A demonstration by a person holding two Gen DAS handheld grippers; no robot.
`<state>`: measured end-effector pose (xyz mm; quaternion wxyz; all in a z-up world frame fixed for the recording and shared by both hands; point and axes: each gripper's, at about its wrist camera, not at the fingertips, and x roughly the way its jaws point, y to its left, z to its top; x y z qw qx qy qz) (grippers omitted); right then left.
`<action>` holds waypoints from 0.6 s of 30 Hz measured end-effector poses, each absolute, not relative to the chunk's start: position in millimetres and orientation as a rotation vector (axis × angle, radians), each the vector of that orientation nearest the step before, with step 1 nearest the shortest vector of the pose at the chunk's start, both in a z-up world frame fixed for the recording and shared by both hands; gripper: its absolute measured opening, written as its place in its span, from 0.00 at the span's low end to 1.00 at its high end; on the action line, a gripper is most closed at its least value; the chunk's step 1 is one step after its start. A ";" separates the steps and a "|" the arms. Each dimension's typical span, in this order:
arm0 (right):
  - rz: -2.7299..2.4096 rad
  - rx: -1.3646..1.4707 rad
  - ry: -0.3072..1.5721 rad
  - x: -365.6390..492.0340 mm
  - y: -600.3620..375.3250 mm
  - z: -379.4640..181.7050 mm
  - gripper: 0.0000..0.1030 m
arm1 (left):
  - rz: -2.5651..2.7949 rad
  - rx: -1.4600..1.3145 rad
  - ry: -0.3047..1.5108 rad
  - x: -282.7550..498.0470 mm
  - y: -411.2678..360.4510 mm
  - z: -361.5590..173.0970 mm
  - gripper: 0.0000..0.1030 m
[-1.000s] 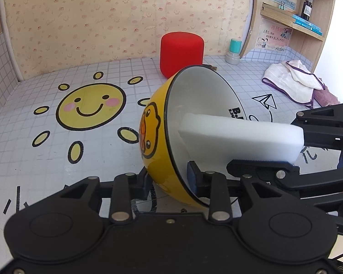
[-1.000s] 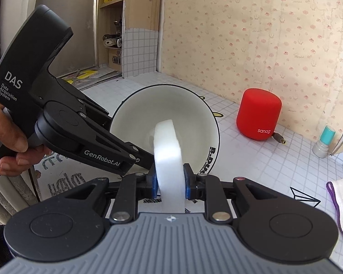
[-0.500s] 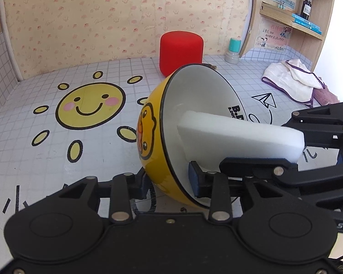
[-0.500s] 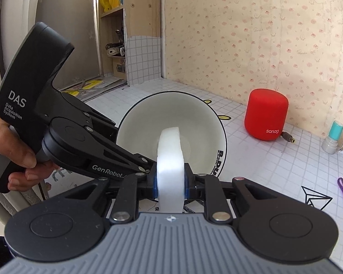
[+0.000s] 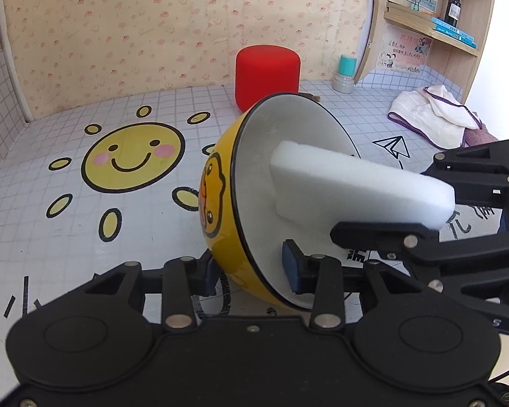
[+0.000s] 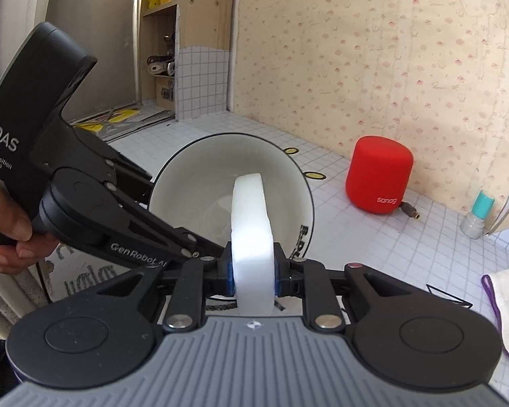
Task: Clean bowl
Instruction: 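Hold the bowl with the left gripper while the right gripper scrubs the sponge along the inner wall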
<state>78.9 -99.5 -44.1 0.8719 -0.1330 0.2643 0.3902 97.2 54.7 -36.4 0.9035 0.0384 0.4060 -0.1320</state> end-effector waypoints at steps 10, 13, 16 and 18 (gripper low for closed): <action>0.742 -0.283 0.521 82.7 -98.5 -44.4 0.21 | -0.249 0.080 0.836 97.3 54.2 -36.4 0.47; 0.749 -0.280 0.528 83.1 -101.1 -47.5 0.21 | -0.232 0.012 0.834 95.3 57.2 -36.2 0.48; 0.764 -0.251 0.543 84.6 -105.2 -51.2 0.21 | -0.174 -0.116 0.820 87.4 60.5 -35.3 0.50; 0.773 -0.229 0.551 85.7 -108.3 -52.5 0.21 | -0.138 -0.175 0.812 81.9 61.8 -36.5 0.54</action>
